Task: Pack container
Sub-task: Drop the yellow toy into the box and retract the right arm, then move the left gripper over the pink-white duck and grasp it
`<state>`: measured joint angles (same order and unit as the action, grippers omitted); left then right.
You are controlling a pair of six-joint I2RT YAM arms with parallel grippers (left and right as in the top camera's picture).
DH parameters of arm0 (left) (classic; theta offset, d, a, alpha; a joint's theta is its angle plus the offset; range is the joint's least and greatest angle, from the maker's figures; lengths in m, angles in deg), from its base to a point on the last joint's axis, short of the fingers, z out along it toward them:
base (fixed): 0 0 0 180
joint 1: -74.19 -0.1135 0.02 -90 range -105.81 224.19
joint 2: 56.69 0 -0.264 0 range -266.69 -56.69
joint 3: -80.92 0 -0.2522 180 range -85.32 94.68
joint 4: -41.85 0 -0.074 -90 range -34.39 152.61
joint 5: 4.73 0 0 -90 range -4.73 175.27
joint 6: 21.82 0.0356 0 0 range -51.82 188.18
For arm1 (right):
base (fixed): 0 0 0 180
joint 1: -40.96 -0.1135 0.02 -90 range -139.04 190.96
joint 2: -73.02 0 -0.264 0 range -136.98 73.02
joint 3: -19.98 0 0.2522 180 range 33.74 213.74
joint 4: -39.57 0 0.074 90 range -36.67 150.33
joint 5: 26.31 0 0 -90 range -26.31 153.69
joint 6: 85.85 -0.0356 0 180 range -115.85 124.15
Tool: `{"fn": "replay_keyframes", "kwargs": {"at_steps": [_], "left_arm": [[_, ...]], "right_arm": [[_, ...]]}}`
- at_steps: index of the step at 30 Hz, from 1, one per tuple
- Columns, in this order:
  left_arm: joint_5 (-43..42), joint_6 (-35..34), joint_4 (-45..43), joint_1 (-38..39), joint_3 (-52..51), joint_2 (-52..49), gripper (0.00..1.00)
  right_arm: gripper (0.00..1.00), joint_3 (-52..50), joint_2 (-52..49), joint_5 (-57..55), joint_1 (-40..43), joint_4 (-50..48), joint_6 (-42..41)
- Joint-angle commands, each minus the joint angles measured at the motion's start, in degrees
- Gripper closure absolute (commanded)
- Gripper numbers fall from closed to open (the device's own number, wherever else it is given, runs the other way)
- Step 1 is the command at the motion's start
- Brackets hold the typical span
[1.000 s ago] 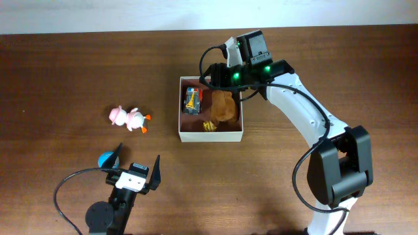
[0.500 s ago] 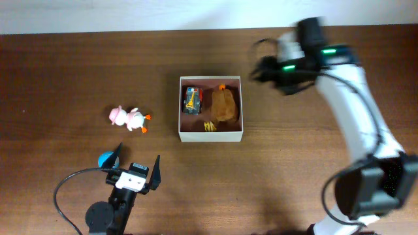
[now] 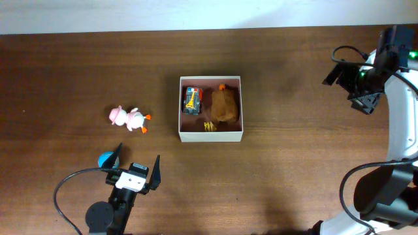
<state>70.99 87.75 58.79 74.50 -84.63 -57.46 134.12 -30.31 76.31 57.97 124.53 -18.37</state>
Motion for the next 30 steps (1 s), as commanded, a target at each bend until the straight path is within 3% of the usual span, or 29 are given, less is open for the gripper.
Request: {"fn": "replay_keyframes", "kwargs": {"at_steps": [1, 6, 9, 12, 16, 22, 30], "left_arm": [[1.8, 0.3, 0.1, 0.0, -0.2, 0.5, 0.00], [-3.5, -1.4, -2.9, 0.0, 0.0, 0.5, 0.00], [-0.1, -7.5, -3.8, 0.0, 1.8, 0.0, 0.00], [3.5, -8.0, -1.7, 0.0, 6.7, -3.3, 0.00], [9.3, -8.0, 5.5, 0.0, 18.0, -14.9, 0.00], [8.4, -8.0, 12.9, 0.0, 34.0, -38.7, 0.00], [-8.0, -8.0, 17.1, 0.0, 45.0, -63.8, 0.00]], "right_arm": [[0.01, 0.2, -0.2, -1.3, -0.2, 0.1, -0.3], [0.01, 0.2, -0.2, -1.3, -0.2, 0.0, -0.3], [0.01, 0.2, -0.2, -1.3, -0.2, 0.0, -0.3], [0.01, 0.2, -0.2, -1.3, -0.2, 0.0, -0.3], [0.01, 0.2, -0.2, -1.3, -0.2, 0.0, -0.3], [0.01, 0.2, -0.2, -1.3, -0.2, 0.0, -0.3], [0.01, 0.2, -0.2, -1.3, -0.2, 0.0, -0.3]]}}
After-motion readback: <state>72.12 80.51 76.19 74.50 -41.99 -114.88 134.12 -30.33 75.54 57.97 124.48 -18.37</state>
